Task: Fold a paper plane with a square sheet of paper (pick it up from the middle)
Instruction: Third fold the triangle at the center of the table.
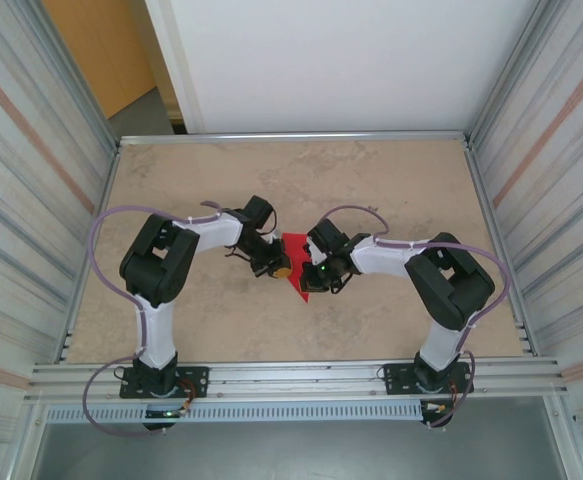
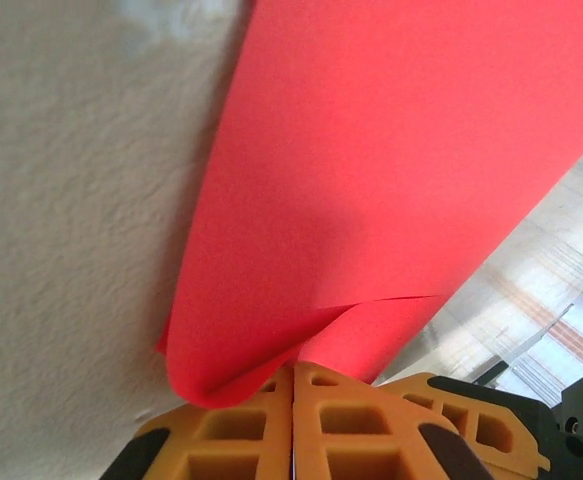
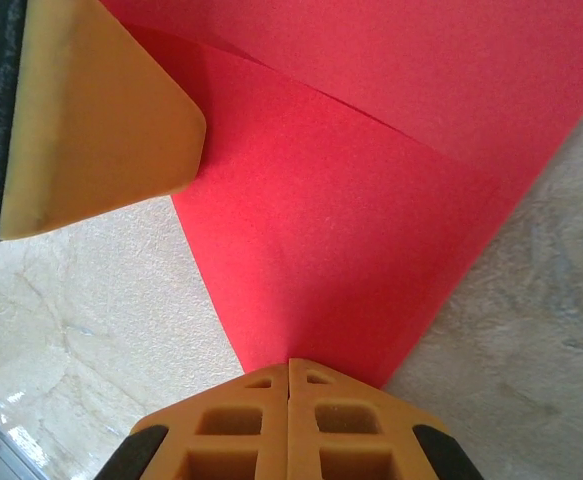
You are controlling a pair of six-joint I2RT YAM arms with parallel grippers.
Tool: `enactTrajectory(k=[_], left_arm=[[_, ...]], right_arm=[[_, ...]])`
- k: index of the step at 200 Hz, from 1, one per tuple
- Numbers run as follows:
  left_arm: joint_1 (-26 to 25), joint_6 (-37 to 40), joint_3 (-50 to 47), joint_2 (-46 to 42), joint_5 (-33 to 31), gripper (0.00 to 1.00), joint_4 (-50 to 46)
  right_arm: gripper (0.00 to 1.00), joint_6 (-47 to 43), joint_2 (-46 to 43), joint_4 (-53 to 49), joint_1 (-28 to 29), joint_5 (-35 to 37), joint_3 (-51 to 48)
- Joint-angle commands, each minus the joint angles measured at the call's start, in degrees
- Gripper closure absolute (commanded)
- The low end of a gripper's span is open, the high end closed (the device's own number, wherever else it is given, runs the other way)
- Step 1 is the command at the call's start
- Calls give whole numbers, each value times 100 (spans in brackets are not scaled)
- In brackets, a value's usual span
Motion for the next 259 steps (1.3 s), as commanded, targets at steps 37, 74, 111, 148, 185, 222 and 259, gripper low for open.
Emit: enactTrajectory(k=[37, 74, 111, 148, 185, 222, 259], left_arm=[[-123, 568, -585, -912, -240, 89, 946], [-277, 878, -1081, -1167, -250, 90, 1460], [-377, 917, -1264, -1035, -173, 91, 1852], [-451, 934, -1266, -804, -134, 91, 1974], [-447, 910, -1302, -630, -241, 91, 1975], [-438, 976, -1268, -561, -654, 91, 1675], [-170, 1016, -1281, -455, -839, 92, 1575]], right_arm=[[97, 232, 268, -556, 87, 502, 98], [98, 339, 304, -640, 111, 596, 84], [98, 349, 335, -705, 109, 589, 120], [98, 366, 344, -723, 104, 577, 122], [98, 367, 379, -781, 105, 589, 95], [98, 341, 433, -933, 104, 733, 76], [98, 306, 508, -1164, 99, 920, 19]])
